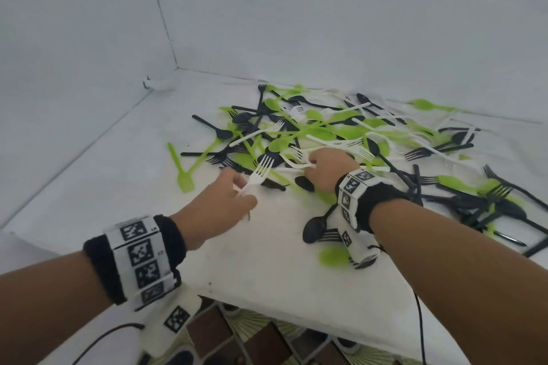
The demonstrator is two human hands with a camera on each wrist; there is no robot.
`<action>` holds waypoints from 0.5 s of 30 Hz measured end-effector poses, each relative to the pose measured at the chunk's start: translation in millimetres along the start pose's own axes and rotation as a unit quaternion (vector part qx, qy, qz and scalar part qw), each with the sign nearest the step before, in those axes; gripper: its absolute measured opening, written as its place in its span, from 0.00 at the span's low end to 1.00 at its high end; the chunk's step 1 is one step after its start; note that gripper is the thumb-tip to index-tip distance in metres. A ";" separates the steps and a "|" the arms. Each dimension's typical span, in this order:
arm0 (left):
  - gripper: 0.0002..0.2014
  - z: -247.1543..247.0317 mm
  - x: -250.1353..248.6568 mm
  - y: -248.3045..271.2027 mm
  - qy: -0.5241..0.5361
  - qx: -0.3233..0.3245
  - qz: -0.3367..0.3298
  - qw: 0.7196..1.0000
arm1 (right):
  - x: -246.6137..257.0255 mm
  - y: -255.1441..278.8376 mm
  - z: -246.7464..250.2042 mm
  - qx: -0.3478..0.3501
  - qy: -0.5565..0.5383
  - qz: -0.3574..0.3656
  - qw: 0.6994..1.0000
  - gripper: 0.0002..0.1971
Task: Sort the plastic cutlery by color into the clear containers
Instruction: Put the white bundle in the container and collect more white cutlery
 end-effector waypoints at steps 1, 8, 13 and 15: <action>0.11 4.7 2.2 4.1 0.013 0.006 0.007 1.000 | 0.4 -0.7 -1.5 0.005 -0.005 0.000 1.000 0.15; 0.13 23.0 19.5 9.5 0.034 0.030 0.024 0.999 | 7.4 -3.5 -4.0 0.026 0.000 -0.003 1.000 0.16; 0.12 22.5 22.3 3.7 0.051 0.075 0.008 0.996 | 8.2 -0.8 -2.5 0.039 0.012 -0.014 0.999 0.15; 0.08 21.1 20.9 3.8 0.037 0.094 0.004 0.995 | 9.3 2.4 -2.0 0.045 0.019 -0.009 0.999 0.15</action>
Point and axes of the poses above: each hand's wrist, its own y-axis away from the middle knuckle, its own z-axis out of the back of the hand, x = y × z, the point moved 4 cm from there along -y, towards the middle knuckle, and after that the axes turned 10 degrees about -y, right-handed, at the moved point
